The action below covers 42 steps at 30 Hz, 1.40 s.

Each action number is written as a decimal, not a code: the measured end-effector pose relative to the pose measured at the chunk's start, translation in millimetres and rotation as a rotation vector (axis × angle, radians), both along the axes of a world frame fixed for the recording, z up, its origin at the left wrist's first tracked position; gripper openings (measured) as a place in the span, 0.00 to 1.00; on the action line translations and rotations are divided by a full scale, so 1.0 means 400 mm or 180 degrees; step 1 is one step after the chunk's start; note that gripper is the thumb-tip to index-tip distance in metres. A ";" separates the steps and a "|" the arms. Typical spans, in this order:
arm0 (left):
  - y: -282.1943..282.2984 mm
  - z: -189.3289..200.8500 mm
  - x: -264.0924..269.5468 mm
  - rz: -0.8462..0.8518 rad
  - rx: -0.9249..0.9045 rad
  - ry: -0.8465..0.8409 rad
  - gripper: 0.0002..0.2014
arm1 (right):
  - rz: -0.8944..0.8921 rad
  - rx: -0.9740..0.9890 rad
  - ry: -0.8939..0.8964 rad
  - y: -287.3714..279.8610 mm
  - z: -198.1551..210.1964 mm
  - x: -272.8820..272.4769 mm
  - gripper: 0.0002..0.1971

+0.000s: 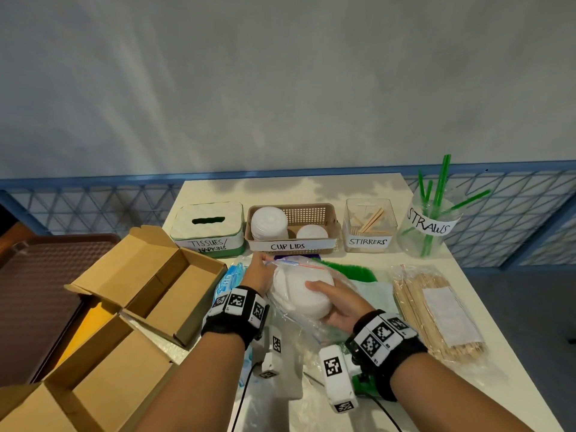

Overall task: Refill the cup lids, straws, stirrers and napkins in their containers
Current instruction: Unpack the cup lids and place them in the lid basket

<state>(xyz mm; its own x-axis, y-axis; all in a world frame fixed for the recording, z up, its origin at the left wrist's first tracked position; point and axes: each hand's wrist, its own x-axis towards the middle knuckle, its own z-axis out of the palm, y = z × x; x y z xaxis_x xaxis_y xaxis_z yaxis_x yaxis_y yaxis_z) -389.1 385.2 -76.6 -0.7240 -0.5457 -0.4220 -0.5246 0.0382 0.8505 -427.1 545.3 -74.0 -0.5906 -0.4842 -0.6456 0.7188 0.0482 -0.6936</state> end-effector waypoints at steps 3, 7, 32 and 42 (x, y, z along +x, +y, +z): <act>-0.005 0.018 -0.012 -0.0161 -0.0110 0.0050 0.10 | -0.0132 -0.0290 -0.0161 0.028 0.019 -0.009 0.21; -0.010 0.025 -0.025 -0.0447 0.0158 0.0209 0.16 | -0.0185 -0.0519 -0.0279 0.053 0.030 -0.013 0.24; -0.004 0.115 -0.047 -0.0742 -0.2671 -0.0242 0.31 | -0.0241 -0.0709 0.0192 0.104 0.186 -0.073 0.23; 0.048 0.292 -0.065 -0.1144 0.1482 0.0108 0.44 | 0.0009 0.0659 0.3889 0.039 0.224 -0.135 0.34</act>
